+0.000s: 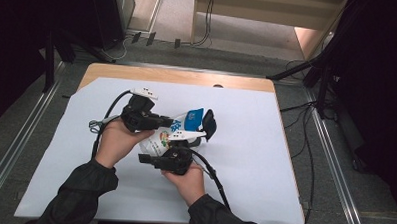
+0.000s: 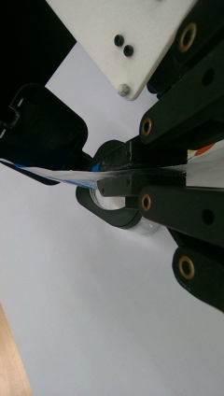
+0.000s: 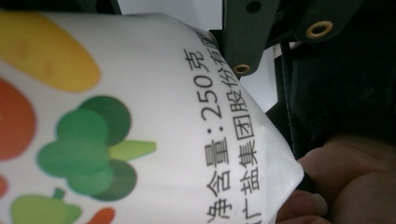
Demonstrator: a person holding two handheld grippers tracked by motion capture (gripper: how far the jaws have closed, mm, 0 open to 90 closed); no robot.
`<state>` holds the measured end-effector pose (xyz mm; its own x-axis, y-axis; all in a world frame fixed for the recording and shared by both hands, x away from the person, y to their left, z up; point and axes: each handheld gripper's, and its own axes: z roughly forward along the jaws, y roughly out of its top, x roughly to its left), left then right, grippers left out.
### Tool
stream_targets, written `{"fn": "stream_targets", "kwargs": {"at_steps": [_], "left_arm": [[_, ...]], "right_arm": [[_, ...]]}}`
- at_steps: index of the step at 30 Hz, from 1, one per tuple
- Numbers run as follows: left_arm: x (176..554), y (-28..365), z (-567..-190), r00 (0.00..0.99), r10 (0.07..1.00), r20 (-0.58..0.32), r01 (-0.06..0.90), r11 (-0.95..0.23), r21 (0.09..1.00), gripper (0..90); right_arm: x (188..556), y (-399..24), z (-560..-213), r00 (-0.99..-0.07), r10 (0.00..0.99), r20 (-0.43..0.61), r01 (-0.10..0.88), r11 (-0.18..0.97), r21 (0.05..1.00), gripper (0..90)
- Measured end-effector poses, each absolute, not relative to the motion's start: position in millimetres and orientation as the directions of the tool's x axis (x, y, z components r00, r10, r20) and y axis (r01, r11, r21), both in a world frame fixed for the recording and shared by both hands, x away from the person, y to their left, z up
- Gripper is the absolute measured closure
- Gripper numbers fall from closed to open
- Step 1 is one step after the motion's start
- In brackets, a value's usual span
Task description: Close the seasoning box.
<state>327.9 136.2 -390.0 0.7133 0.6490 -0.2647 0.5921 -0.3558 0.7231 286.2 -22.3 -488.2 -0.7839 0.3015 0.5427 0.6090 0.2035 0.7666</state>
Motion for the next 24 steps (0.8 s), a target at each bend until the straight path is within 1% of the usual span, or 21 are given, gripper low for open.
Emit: {"fn": "stream_targets", "kwargs": {"at_steps": [14, 24], "left_arm": [[325.0, 136.5, -384.5, 0.72, 0.648, -0.249, 0.579, -0.363, 0.73, 89.7], [326.9, 136.9, -386.6, 0.717, 0.649, -0.257, 0.586, -0.361, 0.725, 89.6]], "right_arm": [[285.3, -22.9, -487.4, -0.787, 0.296, 0.542, 0.606, 0.2, 0.77, 68.8], [285.3, -23.2, -486.6, -0.785, 0.291, 0.547, 0.609, 0.197, 0.769, 68.7]]}}
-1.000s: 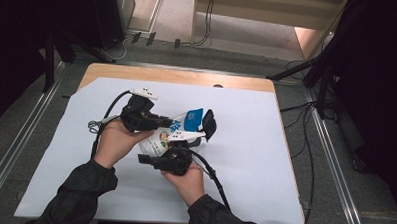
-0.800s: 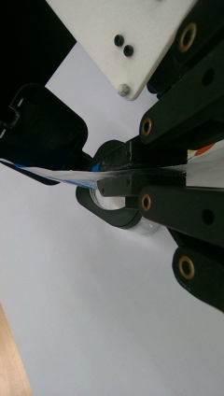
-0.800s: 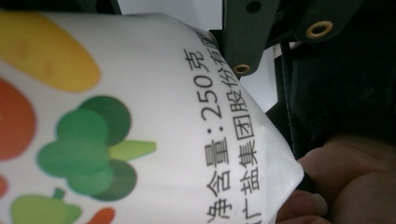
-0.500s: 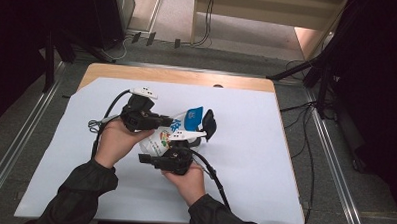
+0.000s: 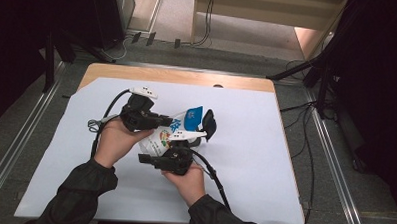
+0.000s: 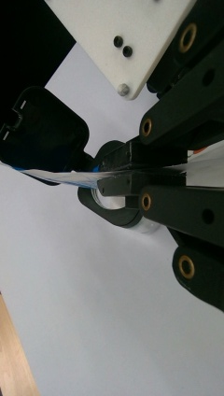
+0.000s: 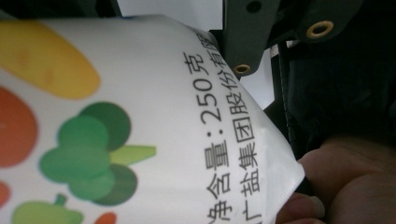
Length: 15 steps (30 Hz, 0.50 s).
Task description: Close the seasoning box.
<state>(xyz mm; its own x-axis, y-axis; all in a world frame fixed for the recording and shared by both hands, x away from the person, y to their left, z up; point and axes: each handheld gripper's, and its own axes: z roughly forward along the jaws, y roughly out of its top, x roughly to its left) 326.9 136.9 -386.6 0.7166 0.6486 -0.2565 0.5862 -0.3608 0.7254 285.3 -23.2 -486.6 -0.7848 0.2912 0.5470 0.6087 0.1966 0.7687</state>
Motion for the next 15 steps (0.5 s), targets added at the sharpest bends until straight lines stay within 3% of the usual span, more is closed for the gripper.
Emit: {"fn": "stream_targets", "kwargs": {"at_steps": [15], "left_arm": [[328.9, 136.3, -390.3, 0.715, 0.649, -0.262, 0.592, -0.36, 0.721, 89.4]], "right_arm": [[286.1, -23.3, -487.8, -0.78, 0.297, 0.551, 0.616, 0.205, 0.761, 68.6]]}}
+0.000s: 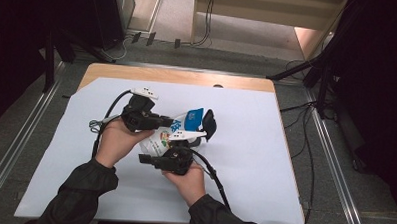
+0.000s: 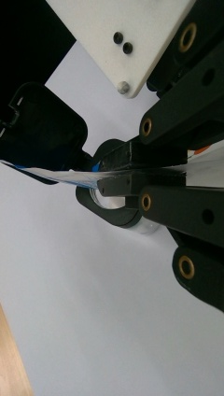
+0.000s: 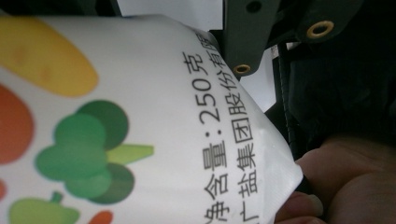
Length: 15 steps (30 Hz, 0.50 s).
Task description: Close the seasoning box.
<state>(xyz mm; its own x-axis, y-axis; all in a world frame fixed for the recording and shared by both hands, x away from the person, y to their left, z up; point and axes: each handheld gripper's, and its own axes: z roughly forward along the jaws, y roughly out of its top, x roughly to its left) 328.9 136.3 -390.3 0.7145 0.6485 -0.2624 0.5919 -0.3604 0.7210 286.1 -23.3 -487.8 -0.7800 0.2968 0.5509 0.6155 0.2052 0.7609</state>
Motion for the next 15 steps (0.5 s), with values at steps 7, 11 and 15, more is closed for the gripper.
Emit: {"fn": "stream_targets", "kwargs": {"at_steps": [7, 11, 15], "left_arm": [[329.1, 136.3, -391.4, 0.714, 0.647, -0.267, 0.593, -0.358, 0.721, 89.4], [329.2, 136.2, -392.1, 0.712, 0.649, -0.269, 0.596, -0.356, 0.719, 89.4], [329.6, 135.8, -392.9, 0.716, 0.643, -0.272, 0.597, -0.36, 0.717, 89.4]], "right_arm": [[286.1, -23.3, -488.0, -0.78, 0.3, 0.55, 0.616, 0.207, 0.76, 68.6], [286.1, -23.1, -488.4, -0.78, 0.301, 0.549, 0.616, 0.21, 0.759, 68.6], [286.3, -23.4, -489.0, -0.781, 0.305, 0.545, 0.614, 0.215, 0.76, 68.7]]}}
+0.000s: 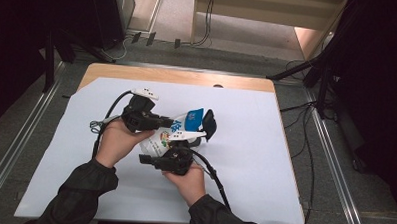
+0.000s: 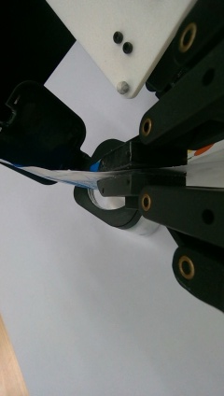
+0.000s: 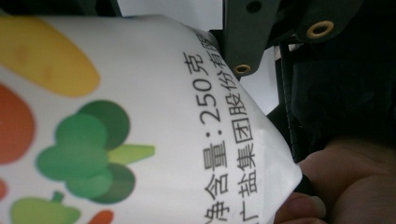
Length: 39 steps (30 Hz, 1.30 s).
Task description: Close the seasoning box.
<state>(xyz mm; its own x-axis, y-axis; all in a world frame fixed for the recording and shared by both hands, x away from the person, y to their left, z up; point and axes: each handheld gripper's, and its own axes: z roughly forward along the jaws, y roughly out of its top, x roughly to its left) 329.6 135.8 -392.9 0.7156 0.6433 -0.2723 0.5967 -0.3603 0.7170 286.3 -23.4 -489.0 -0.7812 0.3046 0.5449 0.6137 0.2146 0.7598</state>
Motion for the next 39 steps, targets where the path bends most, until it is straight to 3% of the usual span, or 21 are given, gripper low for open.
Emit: {"fn": "stream_targets", "kwargs": {"at_steps": [39], "left_arm": [[327, 138, -388, 0.708, 0.659, -0.252, 0.59, -0.357, 0.724, 88.7]], "right_arm": [[284, -24, -487, -0.777, 0.291, 0.558, 0.618, 0.187, 0.764, 69.3]]}}
